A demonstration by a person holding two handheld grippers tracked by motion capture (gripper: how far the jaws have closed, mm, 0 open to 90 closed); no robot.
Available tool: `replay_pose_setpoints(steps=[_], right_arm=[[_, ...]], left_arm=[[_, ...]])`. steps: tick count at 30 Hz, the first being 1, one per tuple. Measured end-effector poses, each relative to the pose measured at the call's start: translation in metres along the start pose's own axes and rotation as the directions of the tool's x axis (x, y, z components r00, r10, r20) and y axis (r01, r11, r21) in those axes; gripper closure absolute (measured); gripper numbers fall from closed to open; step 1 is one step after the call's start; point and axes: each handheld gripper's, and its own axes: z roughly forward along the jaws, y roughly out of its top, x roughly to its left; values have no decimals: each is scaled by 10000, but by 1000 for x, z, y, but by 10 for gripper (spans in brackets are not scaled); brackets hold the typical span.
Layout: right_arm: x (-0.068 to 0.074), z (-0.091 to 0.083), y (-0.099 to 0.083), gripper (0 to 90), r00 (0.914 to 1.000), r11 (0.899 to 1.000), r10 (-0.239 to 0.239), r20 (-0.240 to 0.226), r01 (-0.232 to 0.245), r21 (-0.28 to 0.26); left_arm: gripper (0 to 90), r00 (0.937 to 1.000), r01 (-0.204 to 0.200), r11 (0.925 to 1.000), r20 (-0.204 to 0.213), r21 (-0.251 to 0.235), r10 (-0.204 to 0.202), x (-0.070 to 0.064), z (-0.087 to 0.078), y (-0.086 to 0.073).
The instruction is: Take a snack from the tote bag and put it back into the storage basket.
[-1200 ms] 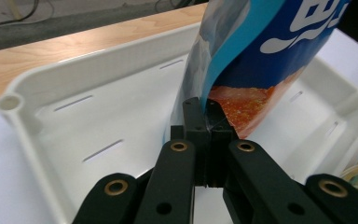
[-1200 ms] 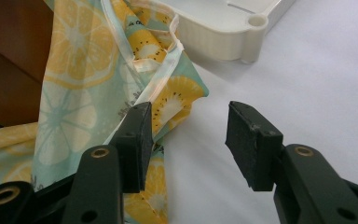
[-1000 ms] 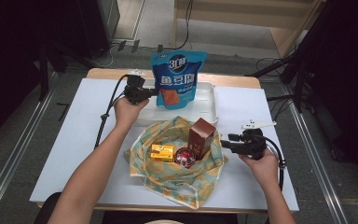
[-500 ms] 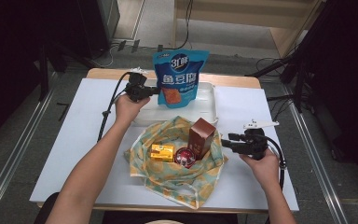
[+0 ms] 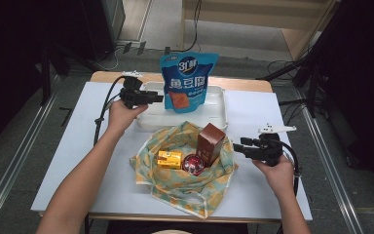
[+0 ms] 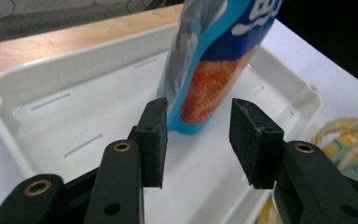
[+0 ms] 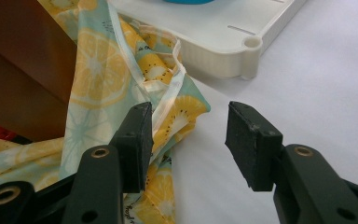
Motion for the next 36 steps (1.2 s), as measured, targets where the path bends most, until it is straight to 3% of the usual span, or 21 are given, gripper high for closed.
replay_pose_setpoints(steps=[5,9,14,19,24,31,36], right_arm=[[0,-3,1,498,9996,10000,-42,-263,40,-87],[-2,-9,4,477,9964,9996,-239,-810,226,-169],[2,-21,13,475,9911,9964,-832,-1042,808,-269],[9,-29,21,462,9861,9925,-1219,-1132,1195,-273],[14,-30,24,440,9849,9909,-1342,-1093,1344,-58],[19,-29,28,428,9828,9886,-1474,-1111,1497,130],[22,-28,30,416,9815,9863,-1595,-1062,1631,256]], left_arm=[[542,9984,-479,9978,330,462,464,-11,-9,-9],[525,9956,-734,9964,611,420,708,-21,-19,-15],[505,9900,-1104,9918,948,637,1041,-35,-30,-23],[487,9852,-1097,9937,1351,234,1056,-44,-44,-30],[470,9808,-1284,9912,1524,335,1219,-49,-53,-36],[452,9809,-1316,9909,1479,293,1259,-51,-66,-45],[426,9831,-1109,9936,1490,216,1065,-48,-72,-51]])
